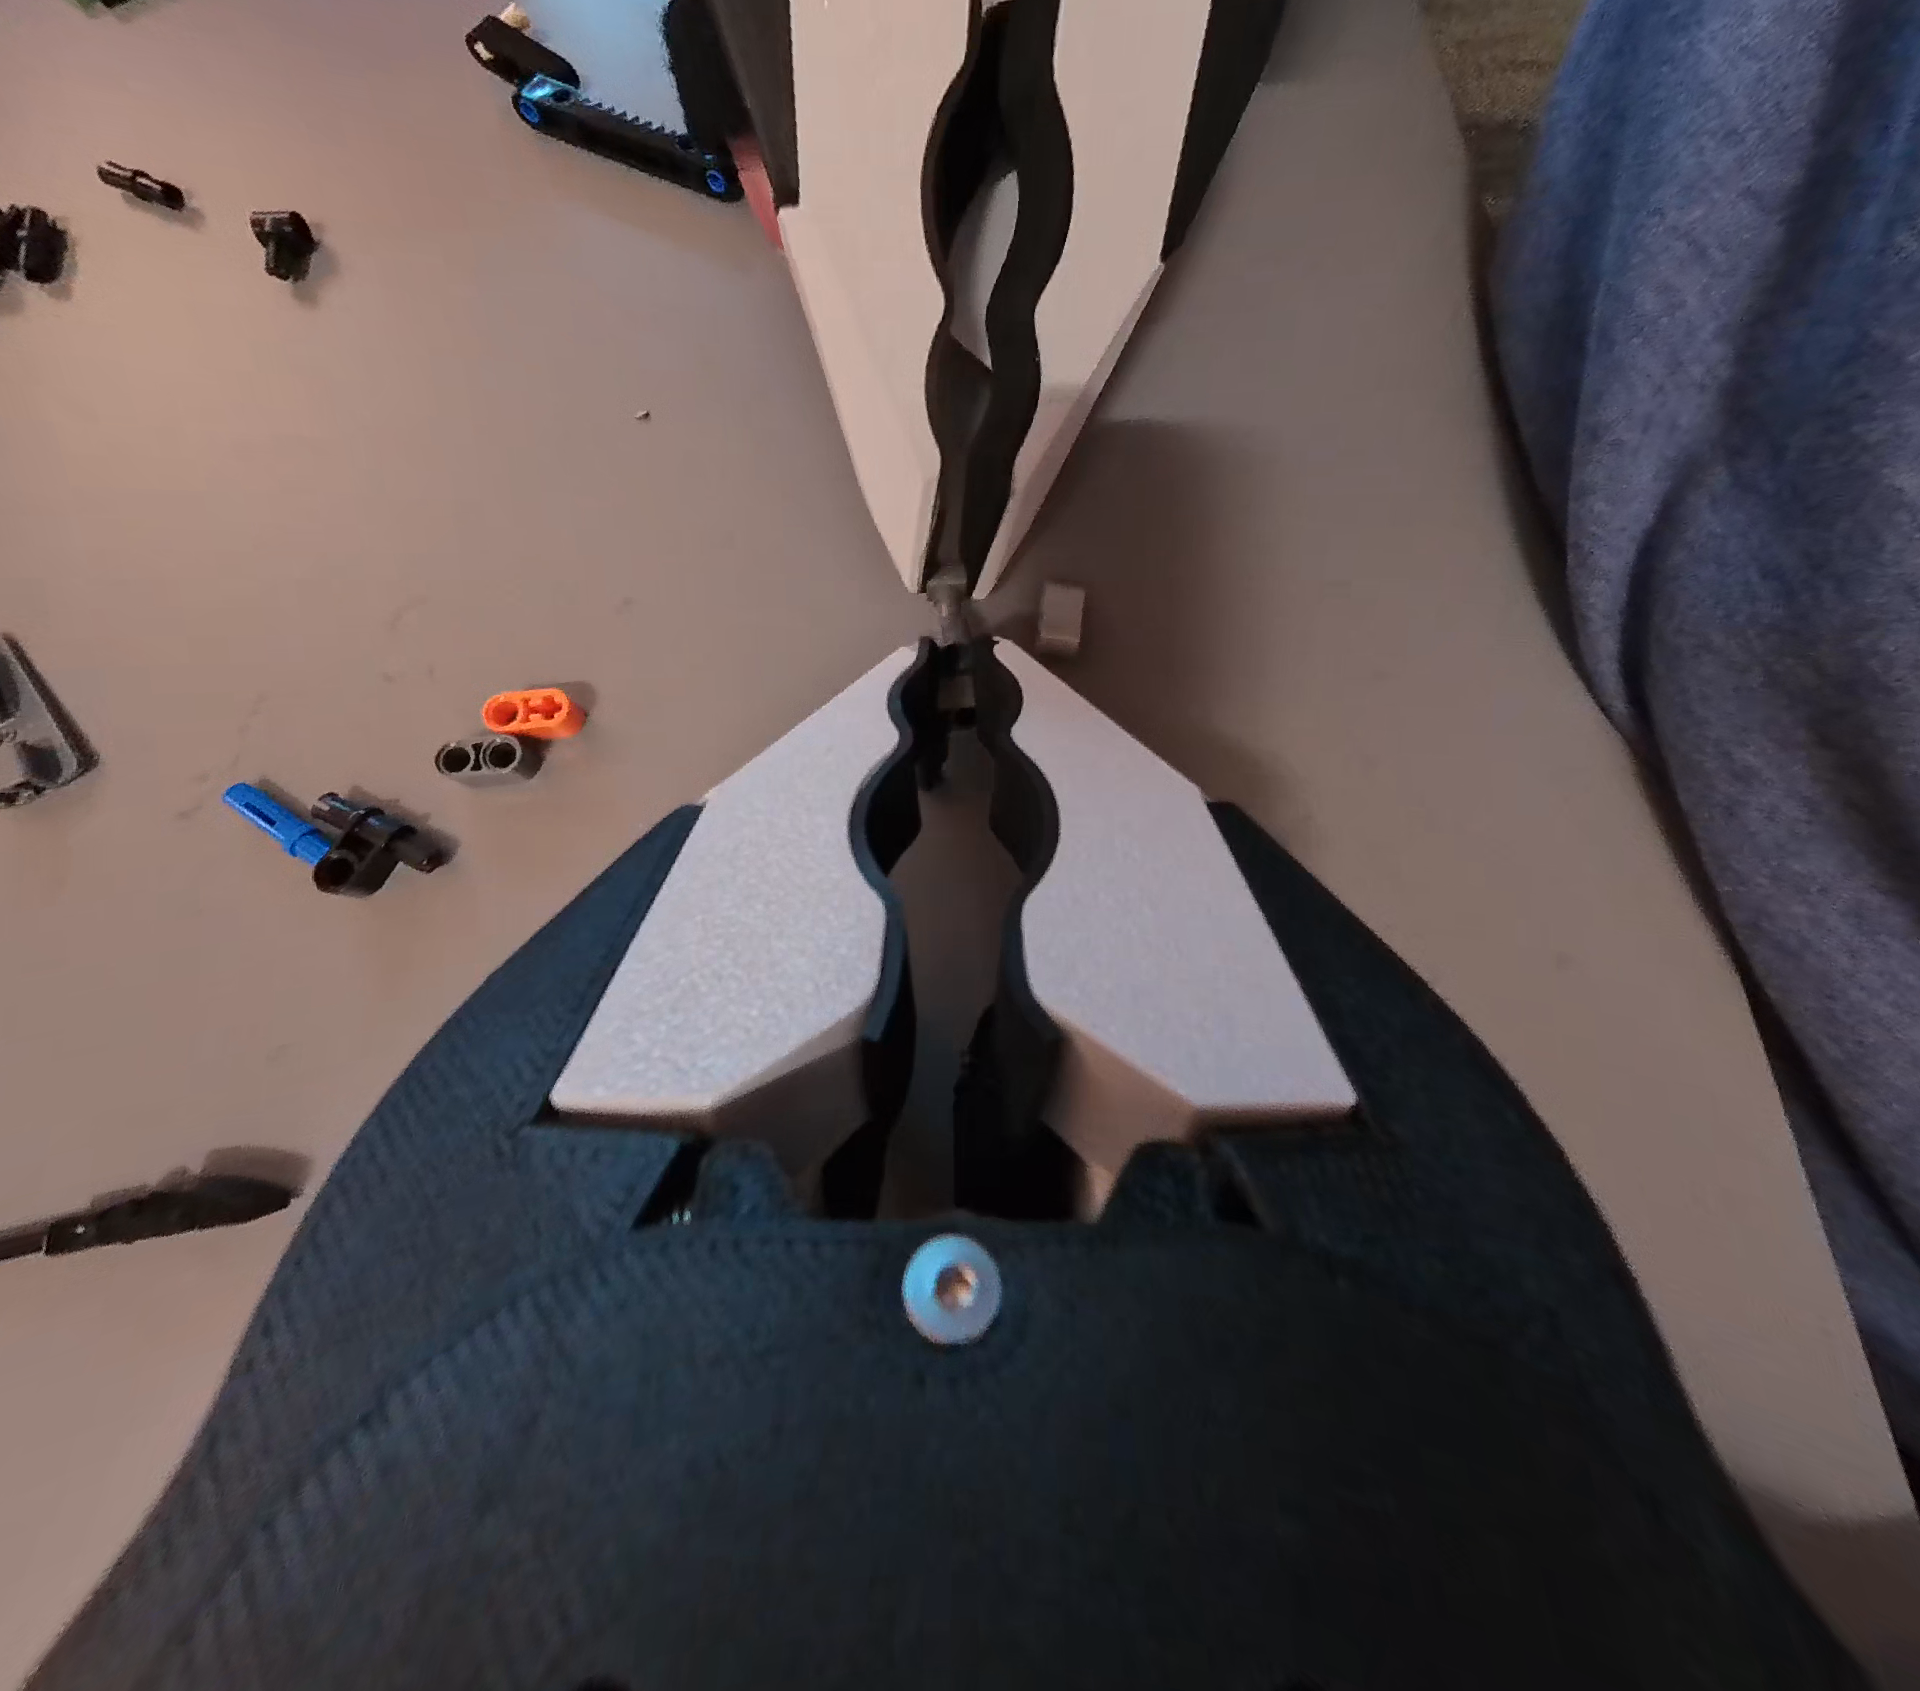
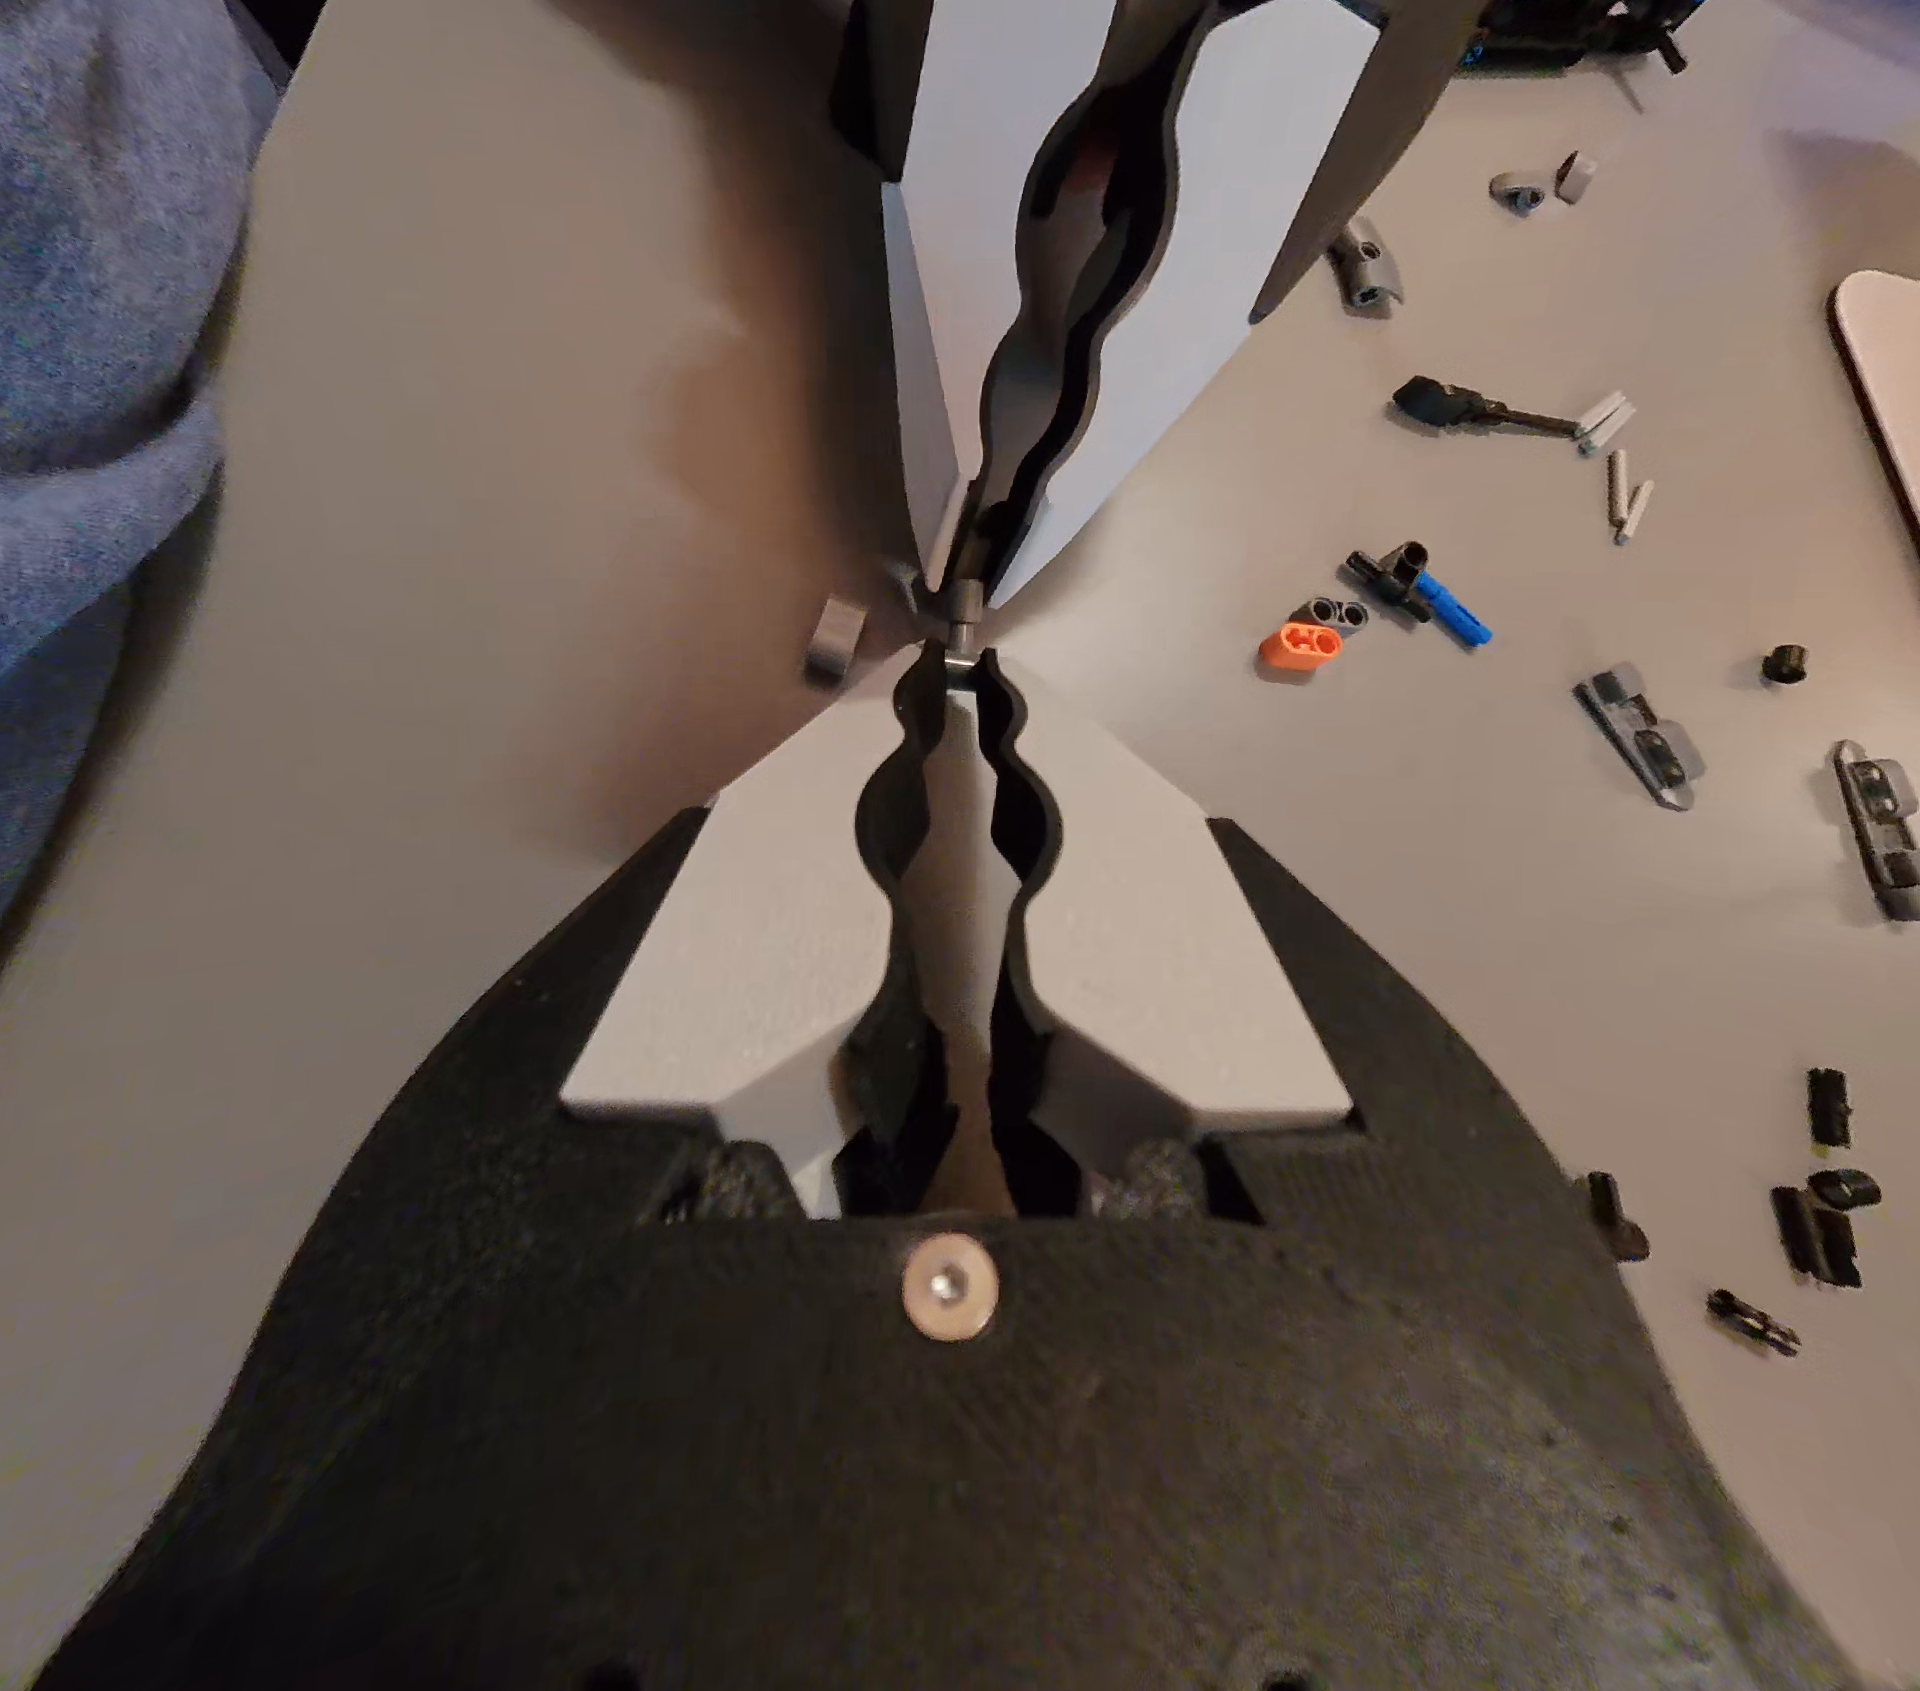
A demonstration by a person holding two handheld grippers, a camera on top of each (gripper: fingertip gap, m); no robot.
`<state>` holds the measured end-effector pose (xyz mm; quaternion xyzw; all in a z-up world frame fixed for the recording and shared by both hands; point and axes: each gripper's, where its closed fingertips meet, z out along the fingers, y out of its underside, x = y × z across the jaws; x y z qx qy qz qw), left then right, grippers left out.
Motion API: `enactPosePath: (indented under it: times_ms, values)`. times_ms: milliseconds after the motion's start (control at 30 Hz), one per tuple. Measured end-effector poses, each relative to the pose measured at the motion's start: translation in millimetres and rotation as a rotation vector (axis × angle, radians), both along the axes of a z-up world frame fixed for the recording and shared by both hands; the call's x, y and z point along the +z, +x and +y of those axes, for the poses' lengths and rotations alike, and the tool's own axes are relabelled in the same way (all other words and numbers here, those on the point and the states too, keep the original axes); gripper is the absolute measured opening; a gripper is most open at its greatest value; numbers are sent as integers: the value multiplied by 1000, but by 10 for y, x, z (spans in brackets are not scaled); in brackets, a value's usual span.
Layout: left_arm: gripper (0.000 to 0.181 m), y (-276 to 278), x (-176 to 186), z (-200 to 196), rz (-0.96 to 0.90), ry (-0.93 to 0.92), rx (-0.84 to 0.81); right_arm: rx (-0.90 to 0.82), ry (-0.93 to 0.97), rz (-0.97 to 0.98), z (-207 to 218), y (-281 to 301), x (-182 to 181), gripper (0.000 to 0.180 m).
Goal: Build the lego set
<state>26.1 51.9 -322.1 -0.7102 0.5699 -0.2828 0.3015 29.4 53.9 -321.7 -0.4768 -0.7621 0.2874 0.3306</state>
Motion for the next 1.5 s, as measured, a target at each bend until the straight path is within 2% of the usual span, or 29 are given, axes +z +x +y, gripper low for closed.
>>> enactPosePath:
  times_ms: [433,1267,1400,1500]
  values:
    - [5,-1,0,-14,-1,9,-2,5,-43,-50,6,-1,-53,4]
    - [5,27,1,-1,-9,7,19,10,-9,-47,6,-26,-66,4]
    - [18,45,-16,-7,15,18,44,12,-19,-44,-13,-37,-56,5]
    - [18,68,-61,-12,77,39,54,14,-19,-49,-25,-35,-63,5]
